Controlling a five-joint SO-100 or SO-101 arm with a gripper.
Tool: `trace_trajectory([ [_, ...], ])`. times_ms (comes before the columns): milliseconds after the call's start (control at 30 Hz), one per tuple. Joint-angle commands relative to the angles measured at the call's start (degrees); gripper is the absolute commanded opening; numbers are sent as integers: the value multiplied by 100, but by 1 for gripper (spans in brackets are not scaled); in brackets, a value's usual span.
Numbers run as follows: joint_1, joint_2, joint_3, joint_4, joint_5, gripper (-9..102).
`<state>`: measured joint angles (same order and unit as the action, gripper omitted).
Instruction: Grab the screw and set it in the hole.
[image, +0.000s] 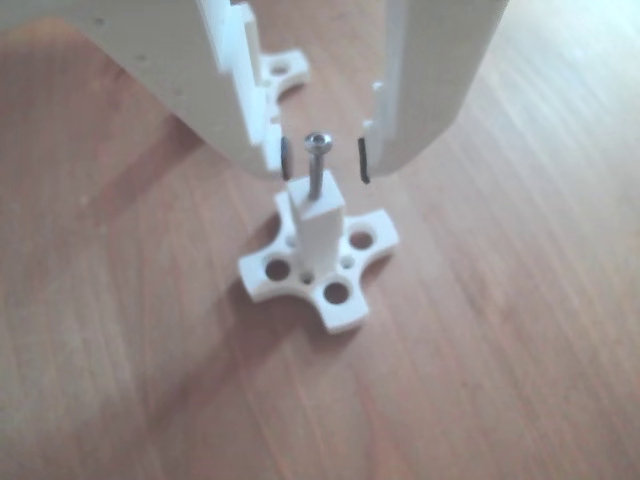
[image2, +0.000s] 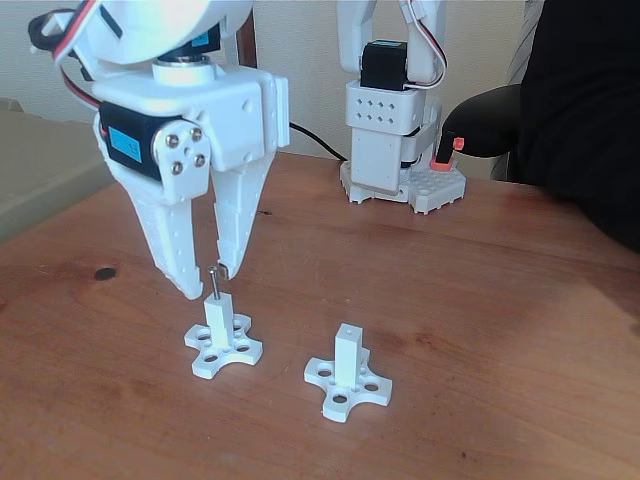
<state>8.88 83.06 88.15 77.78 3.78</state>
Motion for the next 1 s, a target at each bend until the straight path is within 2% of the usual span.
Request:
trace_trajectory([
  [0, 26, 141, -519, -44, -53, 8],
  [967, -105, 158, -554, 18, -26, 7],
])
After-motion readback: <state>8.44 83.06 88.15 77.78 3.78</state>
